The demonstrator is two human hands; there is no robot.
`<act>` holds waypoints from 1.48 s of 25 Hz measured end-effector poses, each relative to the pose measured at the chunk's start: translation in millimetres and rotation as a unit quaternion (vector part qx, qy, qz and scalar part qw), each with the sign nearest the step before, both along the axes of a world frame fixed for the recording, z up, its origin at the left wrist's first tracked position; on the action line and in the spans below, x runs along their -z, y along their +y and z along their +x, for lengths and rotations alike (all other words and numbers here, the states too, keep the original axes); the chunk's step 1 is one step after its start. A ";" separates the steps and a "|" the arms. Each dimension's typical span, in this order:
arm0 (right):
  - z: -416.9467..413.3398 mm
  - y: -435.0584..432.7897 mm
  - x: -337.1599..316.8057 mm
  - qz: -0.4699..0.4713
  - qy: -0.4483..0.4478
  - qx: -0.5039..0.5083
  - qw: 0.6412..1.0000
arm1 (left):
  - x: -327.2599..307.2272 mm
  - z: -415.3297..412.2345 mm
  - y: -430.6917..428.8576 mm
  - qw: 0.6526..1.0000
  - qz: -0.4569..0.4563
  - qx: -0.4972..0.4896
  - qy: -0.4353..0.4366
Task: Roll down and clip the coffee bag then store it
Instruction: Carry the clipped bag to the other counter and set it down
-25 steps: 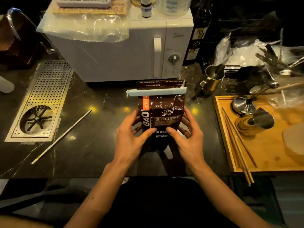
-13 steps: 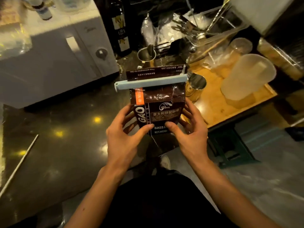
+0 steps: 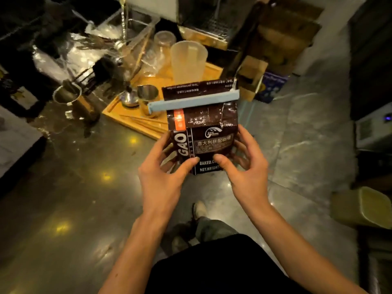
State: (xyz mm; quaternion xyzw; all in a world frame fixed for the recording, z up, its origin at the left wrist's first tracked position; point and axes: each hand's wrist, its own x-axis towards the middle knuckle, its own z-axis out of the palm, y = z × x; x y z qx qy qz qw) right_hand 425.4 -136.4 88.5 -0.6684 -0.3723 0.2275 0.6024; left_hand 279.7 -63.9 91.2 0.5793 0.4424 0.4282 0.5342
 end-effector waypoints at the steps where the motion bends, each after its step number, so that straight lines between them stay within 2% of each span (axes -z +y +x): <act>1: 7.7 -7.4 -2.4 0.002 -0.005 0.029 1.000 | -3.1 11.9 -0.4 1.000 0.005 0.026 -0.004; 7: 70.1 -48.1 -17.9 0.028 0.001 0.203 0.979 | -18.9 112.9 5.1 0.975 0.064 0.213 0.018; 13: 169.1 -105.0 -27.3 0.051 -0.011 0.366 0.929 | -36.7 260.9 -23.6 0.912 0.101 0.398 0.008; 18: 255.7 -141.2 -28.8 0.061 -0.027 0.459 0.886 | -45.9 379.4 -52.0 0.864 0.134 0.485 0.011; 26: 404.0 -136.8 -26.0 0.052 -0.038 0.508 0.859 | -43.7 546.6 -43.1 0.841 0.118 0.527 0.002; 37: 695.6 -48.6 -36.4 0.028 -0.089 0.538 0.838 | -53.1 850.1 46.4 0.819 0.128 0.558 -0.021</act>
